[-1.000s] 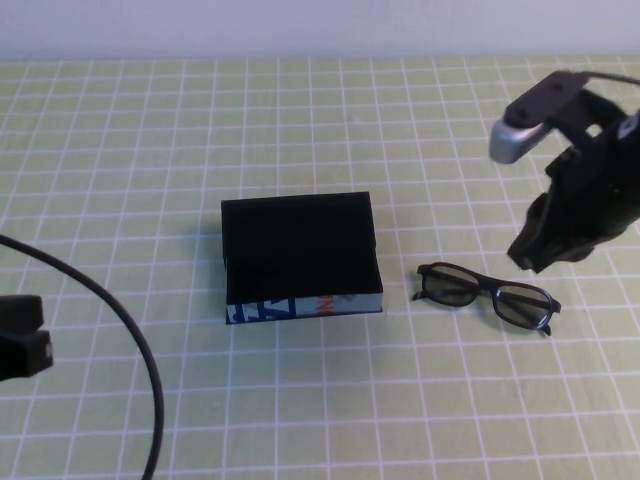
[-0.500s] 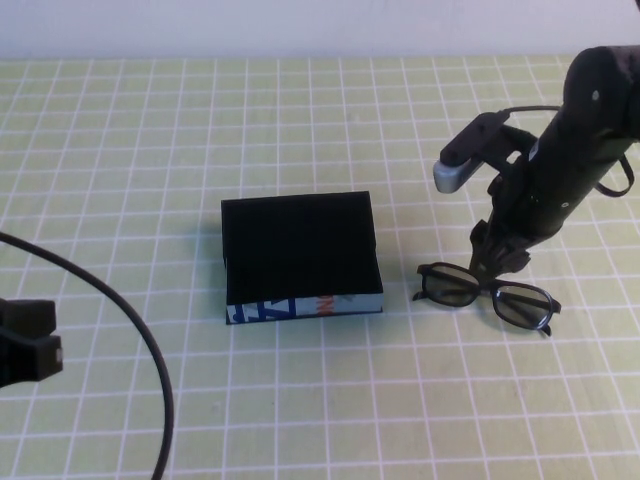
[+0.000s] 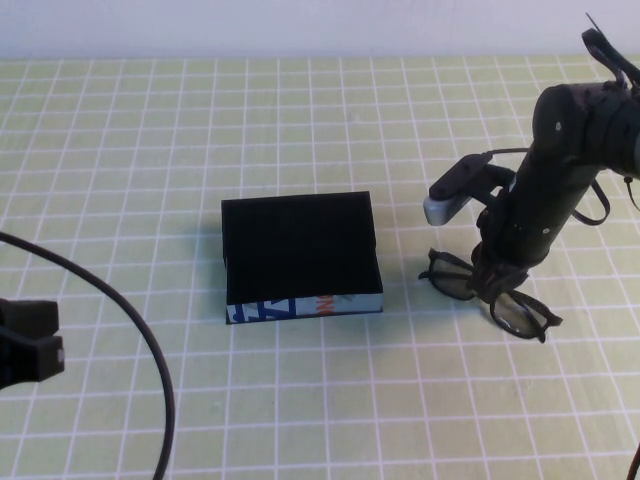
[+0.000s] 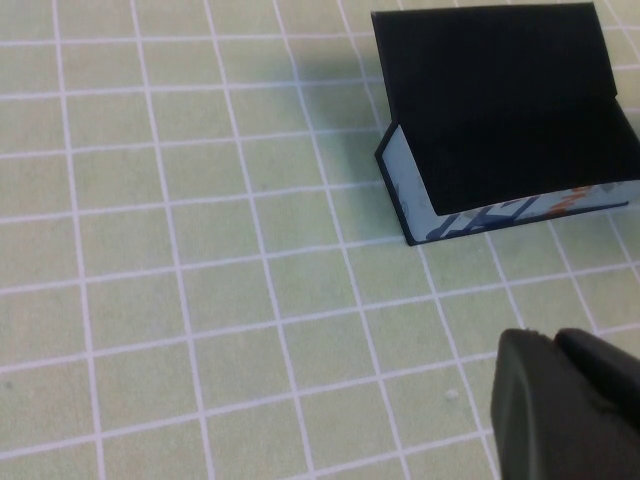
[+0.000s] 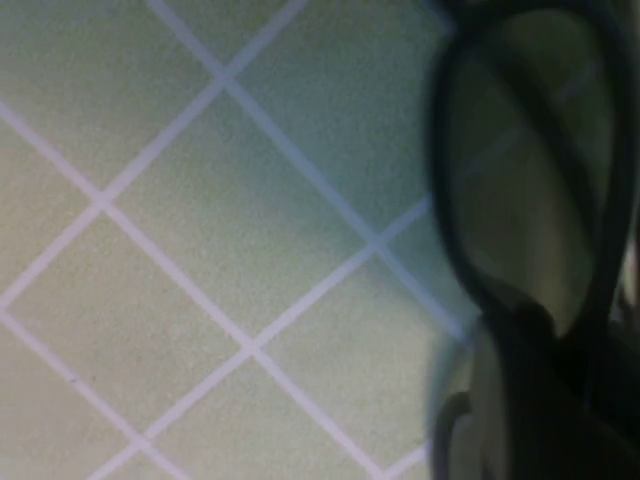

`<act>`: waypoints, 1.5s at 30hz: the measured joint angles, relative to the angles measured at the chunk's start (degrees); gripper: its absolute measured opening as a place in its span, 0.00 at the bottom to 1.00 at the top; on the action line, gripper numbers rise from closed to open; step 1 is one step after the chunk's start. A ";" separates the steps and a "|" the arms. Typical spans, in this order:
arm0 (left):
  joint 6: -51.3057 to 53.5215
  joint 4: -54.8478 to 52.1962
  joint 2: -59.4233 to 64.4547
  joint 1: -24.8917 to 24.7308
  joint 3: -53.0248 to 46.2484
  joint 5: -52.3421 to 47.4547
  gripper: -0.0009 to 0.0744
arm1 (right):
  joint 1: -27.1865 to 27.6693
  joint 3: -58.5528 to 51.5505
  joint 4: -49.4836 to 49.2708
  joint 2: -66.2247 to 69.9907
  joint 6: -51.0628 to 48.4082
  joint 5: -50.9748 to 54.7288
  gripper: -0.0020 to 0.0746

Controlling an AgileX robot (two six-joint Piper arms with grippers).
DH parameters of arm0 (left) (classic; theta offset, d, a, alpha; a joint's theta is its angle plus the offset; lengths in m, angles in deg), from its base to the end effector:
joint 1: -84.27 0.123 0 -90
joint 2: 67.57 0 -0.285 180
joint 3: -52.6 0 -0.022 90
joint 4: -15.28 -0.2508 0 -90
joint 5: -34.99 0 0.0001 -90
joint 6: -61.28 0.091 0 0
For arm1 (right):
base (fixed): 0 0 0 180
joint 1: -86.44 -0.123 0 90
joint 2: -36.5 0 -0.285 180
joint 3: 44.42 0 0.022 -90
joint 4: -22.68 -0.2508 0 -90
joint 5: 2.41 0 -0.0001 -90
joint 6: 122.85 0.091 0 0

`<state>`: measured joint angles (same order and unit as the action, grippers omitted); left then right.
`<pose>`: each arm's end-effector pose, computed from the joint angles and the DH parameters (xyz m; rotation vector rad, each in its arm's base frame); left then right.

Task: Return glasses to glasses case
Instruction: Pick up the glasses from the table, then place the glasses in the glasses case

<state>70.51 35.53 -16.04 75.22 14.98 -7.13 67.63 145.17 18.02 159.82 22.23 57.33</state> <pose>0.1363 -0.0431 0.3155 0.1846 2.2612 -0.4050 0.3816 0.1367 0.1902 -1.3136 2.7166 0.0844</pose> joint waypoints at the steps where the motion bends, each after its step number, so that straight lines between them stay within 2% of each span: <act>1: 0.00 0.00 0.00 0.00 0.00 -0.03 0.01 | 0.00 0.49 0.00 0.00 -0.11 0.49 0.12; 3: 0.00 0.00 0.00 0.00 0.00 -0.13 0.01 | 0.00 1.71 0.00 0.00 -0.49 1.36 0.07; 9: 0.00 0.00 0.00 0.00 0.00 -0.25 0.01 | 0.00 9.33 -1.83 0.00 -1.76 5.64 0.06; 18: 0.00 0.21 0.00 0.00 0.00 -0.14 0.01 | -1.75 23.33 -19.49 0.02 -13.45 10.01 0.06; 23: 0.13 0.21 0.00 0.00 0.00 0.19 0.01 | -7.64 28.60 -18.47 0.97 -16.04 10.13 0.06; 29: 0.13 0.23 0.00 0.00 0.00 0.59 0.01 | -14.18 31.43 -12.81 5.51 -18.71 9.76 0.06; 35: 0.13 0.44 0.00 0.00 0.00 0.84 0.01 | -15.44 31.43 -12.65 10.76 -24.36 9.50 0.06; 45: -1.27 0.44 0.00 0.00 0.00 0.84 0.01 | -15.44 31.43 -11.76 14.25 -25.14 8.62 0.06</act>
<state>69.24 35.97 -16.04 75.22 14.98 -6.29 52.18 176.59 6.26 174.07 -2.91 65.95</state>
